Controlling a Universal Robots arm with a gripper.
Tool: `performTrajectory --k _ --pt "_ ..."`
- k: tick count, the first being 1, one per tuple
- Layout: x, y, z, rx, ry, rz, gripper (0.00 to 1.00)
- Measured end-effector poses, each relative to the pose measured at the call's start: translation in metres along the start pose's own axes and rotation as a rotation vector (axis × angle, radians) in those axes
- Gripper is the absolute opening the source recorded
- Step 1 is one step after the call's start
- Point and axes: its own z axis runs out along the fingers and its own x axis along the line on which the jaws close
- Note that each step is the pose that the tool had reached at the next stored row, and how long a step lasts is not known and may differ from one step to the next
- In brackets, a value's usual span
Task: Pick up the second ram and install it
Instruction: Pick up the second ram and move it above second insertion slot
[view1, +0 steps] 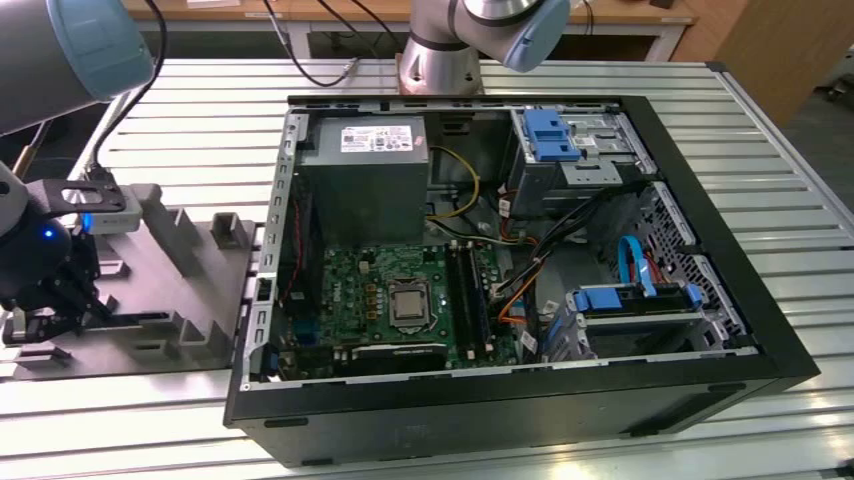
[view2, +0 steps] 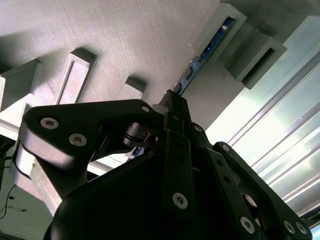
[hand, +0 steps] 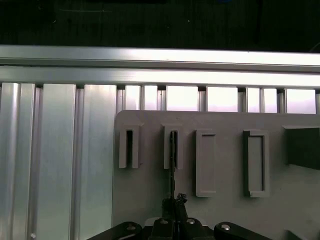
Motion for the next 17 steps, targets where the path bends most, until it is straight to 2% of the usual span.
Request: performTrajectory --k 4,17 --pt "-0.0002 0.0002 -0.0036 0.0001 -0.0001 0.000 0.12" --pt "-0.0001 0.0002 -0.0037 0.0002 -0.0002 0.005 0.12"
